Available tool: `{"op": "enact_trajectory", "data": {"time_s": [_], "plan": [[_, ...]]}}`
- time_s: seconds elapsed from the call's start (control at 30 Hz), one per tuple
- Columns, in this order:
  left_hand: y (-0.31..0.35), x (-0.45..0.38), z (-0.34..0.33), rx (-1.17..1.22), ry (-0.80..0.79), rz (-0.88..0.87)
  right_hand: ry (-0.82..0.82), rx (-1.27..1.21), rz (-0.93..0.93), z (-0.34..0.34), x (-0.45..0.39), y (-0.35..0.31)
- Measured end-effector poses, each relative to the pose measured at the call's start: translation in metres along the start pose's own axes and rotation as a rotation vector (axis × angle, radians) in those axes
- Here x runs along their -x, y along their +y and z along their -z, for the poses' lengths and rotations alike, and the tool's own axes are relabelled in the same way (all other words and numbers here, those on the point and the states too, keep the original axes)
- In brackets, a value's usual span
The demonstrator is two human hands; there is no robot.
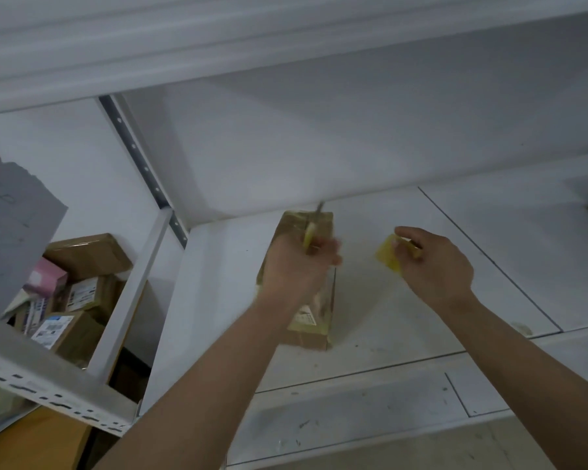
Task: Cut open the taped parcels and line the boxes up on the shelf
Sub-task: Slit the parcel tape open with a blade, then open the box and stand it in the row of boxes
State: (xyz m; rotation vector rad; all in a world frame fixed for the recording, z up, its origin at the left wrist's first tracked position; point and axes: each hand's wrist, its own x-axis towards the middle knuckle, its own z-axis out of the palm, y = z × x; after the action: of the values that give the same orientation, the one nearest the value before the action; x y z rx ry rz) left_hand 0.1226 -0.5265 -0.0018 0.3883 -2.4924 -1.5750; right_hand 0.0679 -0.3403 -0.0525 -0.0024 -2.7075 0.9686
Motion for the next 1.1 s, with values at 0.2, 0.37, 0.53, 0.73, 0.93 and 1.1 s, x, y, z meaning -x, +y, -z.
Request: {"op": "enact_trajectory", "data": {"time_s": [0.2, 0.37, 0.53, 0.73, 0.93, 1.1], "plan": [[-0.06, -0.022, 0.075, -0.384, 0.306, 0.046, -0.157, 0.165, 0.07, -0.027, 0.015, 0.028], [-0.142, -0.019, 0.084, -0.456, 0.167, 0.219, -0.37, 0.189, -0.026, -0.058, 0.042, 0.036], [-0.197, -0.006, 0.076, -0.582, 0.016, 0.362, -0.418, 0.183, -0.099, -0.063, 0.043, 0.032], [-0.144, -0.009, 0.079, -0.126, 0.222, -0.146, -0.009, -0.18, 0.199, -0.043, 0.039, -0.028], [-0.099, -0.005, 0.061, 0.097, -0.062, -0.328, -0.115, -0.008, 0.369, -0.06, 0.057, -0.071], [-0.109, -0.006, 0.061, 0.166, -0.087, -0.371, -0.189, -0.047, 0.359, -0.062, 0.066, -0.066]]}}
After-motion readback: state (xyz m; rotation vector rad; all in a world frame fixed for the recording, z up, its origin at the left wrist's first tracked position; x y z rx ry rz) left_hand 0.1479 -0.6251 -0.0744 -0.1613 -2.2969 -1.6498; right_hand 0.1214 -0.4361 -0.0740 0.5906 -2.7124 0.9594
